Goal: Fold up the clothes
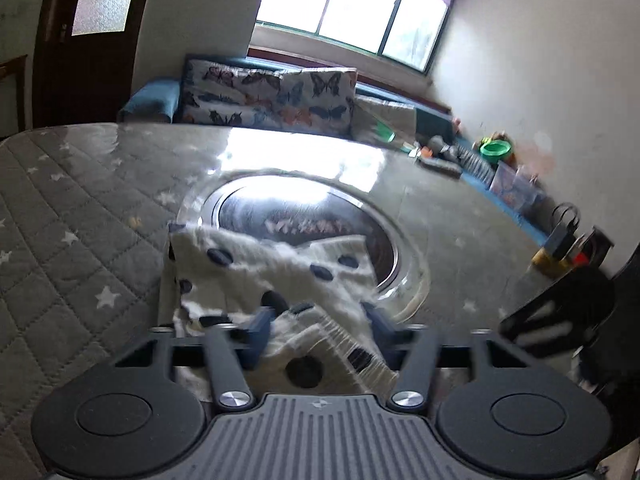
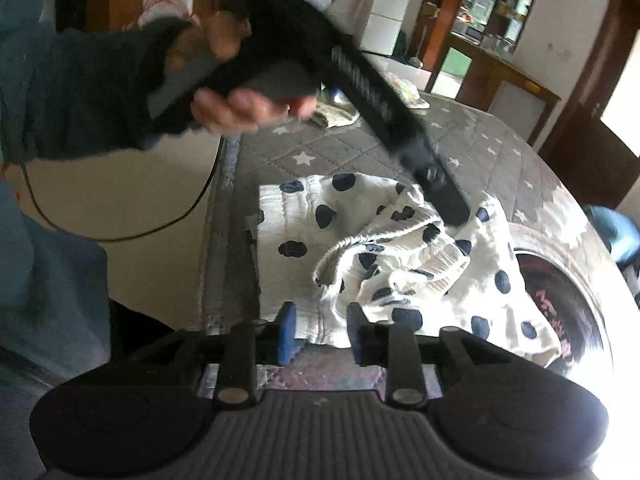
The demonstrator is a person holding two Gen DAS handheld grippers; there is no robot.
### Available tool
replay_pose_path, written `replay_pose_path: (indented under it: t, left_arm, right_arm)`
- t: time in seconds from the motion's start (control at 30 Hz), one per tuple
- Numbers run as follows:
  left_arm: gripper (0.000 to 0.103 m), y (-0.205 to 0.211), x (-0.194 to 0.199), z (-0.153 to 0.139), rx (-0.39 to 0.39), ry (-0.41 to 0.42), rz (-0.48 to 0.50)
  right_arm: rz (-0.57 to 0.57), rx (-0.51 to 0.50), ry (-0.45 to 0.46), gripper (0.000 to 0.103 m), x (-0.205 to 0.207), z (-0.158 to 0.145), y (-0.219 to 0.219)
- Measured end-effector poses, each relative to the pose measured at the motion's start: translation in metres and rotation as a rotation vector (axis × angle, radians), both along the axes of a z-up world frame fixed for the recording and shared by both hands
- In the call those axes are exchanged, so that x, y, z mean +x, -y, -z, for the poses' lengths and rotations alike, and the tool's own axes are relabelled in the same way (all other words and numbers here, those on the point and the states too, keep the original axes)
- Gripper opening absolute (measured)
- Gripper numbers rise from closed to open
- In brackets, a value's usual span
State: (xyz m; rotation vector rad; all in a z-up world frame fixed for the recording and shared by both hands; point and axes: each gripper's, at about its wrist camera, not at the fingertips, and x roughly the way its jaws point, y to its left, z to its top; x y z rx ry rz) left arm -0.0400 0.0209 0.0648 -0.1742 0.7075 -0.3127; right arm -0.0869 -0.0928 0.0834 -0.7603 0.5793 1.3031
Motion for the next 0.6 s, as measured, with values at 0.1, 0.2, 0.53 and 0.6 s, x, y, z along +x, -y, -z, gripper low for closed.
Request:
replay_pose_path:
  t: [0.1,0.2,0.53,0.6]
  left_arm:
    - [0.027,-0.006,-0.011,0.005,0.006,-0.008,-0.011]
    - [0.023,-0.016,-0.030,0.003,0.011,0.010,-0.039]
    - [0.025,-0.046,-0.082,-0.001,-0.035,0.012,-0.170]
    - [0.028,-0.050,-0.086,0.001,-0.050,0.009,-0.180]
  right_arm:
    - [0.044,0.033,-0.047,0.033,0.007,-0.007,0.008]
    - [0.099,0.077,-0.102,0.034,0.020,-0.015,0.014]
    - [0.351,0.200,-0.320,0.035,0.108,-0.010,-0.010]
    - [0.391,0.206,-0.340,0.036,0.124,-0.004,-0.019]
